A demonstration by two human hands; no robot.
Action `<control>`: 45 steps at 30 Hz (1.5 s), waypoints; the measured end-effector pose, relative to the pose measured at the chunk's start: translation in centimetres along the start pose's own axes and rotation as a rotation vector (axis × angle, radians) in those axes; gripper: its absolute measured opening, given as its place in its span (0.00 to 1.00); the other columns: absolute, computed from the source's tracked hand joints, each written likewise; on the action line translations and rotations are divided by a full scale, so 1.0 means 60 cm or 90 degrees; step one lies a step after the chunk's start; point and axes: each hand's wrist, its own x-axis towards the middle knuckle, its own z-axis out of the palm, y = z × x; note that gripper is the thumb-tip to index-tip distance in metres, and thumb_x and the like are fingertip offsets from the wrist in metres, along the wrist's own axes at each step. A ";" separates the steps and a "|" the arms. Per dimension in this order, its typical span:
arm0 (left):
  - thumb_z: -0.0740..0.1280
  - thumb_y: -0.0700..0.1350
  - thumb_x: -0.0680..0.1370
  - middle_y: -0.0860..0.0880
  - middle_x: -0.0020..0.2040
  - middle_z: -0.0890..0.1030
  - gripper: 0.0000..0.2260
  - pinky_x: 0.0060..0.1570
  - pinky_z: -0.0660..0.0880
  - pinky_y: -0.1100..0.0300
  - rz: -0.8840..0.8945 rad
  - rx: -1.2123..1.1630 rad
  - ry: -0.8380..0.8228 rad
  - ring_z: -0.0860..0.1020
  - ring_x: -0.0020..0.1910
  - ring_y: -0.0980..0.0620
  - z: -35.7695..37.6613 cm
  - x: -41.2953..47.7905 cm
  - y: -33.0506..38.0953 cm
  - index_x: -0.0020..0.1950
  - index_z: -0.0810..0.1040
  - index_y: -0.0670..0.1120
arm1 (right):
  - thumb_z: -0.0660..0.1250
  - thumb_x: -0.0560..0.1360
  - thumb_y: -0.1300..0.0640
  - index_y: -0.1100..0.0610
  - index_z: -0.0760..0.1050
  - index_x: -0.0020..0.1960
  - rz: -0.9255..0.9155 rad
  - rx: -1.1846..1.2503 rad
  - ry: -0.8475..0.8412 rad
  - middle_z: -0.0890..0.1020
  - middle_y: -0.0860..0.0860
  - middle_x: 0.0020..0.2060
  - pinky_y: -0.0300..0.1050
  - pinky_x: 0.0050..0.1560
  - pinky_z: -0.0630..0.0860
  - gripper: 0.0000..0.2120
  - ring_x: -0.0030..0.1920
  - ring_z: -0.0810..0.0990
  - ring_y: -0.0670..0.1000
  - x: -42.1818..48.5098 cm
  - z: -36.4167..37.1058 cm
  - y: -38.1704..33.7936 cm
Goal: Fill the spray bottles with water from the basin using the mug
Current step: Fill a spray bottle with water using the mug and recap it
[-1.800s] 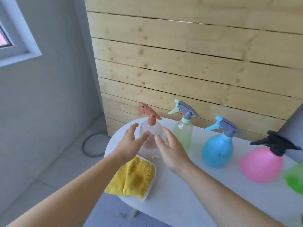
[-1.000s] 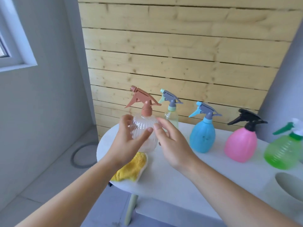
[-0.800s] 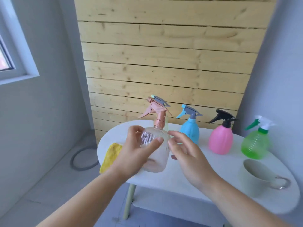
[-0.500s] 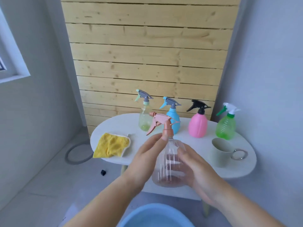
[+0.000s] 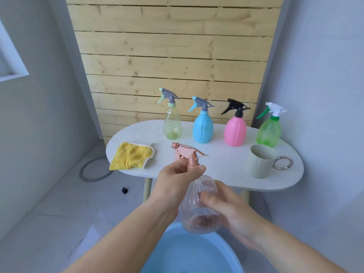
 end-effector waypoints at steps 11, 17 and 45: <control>0.78 0.41 0.73 0.43 0.45 0.78 0.09 0.53 0.77 0.56 0.011 -0.031 -0.011 0.77 0.47 0.47 -0.018 0.021 -0.015 0.52 0.86 0.40 | 0.72 0.71 0.51 0.55 0.75 0.65 -0.023 -0.045 0.006 0.84 0.52 0.58 0.44 0.53 0.80 0.23 0.58 0.83 0.52 0.012 0.001 0.005; 0.68 0.39 0.82 0.46 0.55 0.87 0.07 0.65 0.78 0.49 -0.007 -0.065 -0.039 0.83 0.53 0.46 -0.018 0.026 -0.010 0.53 0.85 0.40 | 0.73 0.70 0.45 0.52 0.77 0.63 0.001 -0.034 0.028 0.81 0.59 0.60 0.60 0.64 0.77 0.24 0.61 0.80 0.59 0.019 -0.002 0.003; 0.71 0.48 0.82 0.49 0.51 0.81 0.14 0.37 0.80 0.61 0.008 -0.039 0.165 0.74 0.40 0.52 -0.046 0.177 0.014 0.66 0.81 0.46 | 0.83 0.54 0.42 0.38 0.71 0.62 0.192 -0.385 -0.019 0.79 0.48 0.59 0.48 0.62 0.78 0.39 0.57 0.81 0.47 0.019 -0.090 0.000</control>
